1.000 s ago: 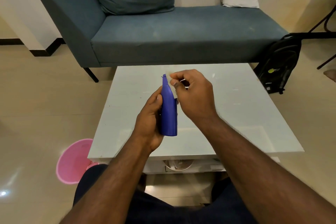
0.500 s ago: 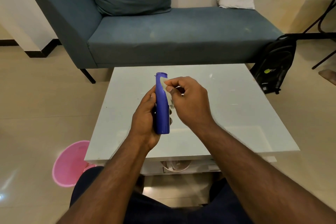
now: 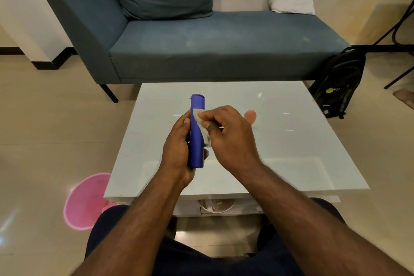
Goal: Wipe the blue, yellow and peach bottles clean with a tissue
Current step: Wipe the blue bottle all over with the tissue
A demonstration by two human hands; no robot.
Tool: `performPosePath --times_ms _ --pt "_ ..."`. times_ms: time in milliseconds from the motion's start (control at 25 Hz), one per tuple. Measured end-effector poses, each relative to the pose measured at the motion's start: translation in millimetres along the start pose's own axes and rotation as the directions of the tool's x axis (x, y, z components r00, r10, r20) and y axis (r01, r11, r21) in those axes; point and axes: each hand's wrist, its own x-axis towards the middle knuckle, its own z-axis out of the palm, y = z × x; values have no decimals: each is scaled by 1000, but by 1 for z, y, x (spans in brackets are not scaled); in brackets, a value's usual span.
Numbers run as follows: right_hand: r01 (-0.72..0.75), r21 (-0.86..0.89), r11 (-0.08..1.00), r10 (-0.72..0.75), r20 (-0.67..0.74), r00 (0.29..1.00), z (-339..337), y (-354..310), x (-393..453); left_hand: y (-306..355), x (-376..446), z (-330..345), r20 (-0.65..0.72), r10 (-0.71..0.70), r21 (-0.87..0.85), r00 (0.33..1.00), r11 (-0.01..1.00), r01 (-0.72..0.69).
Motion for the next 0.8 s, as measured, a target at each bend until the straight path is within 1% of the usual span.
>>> performPosePath --times_ms 40,120,200,360,440,560,640,800 --pt "-16 15 1000 16 -15 1000 -1 2 5 -1 -1 1 8 -19 0 1000 1000 19" --pt "-31 -8 999 30 -79 996 -3 0 16 -3 -4 3 27 -51 -4 998 999 51" --pt "-10 -10 1000 9 -89 996 0 -4 15 0 -5 4 46 -65 -50 997 996 68" --pt "56 18 998 -57 56 997 11 -13 -26 9 1 -4 62 -107 -174 992 978 116" --pt "84 -21 996 -83 75 994 12 -10 -26 7 1 -7 93 -132 -202 987 968 149" --pt "29 -69 997 -30 -11 999 10 -3 0 4 -2 -5 110 -162 -195 981 964 181" --pt "21 -61 998 -23 -26 999 12 -4 3 8 -2 -4 119 -151 -210 981 962 173" --pt "114 -43 993 -107 150 983 14 -17 -36 13 5 -11 115 -136 -244 984 956 161"
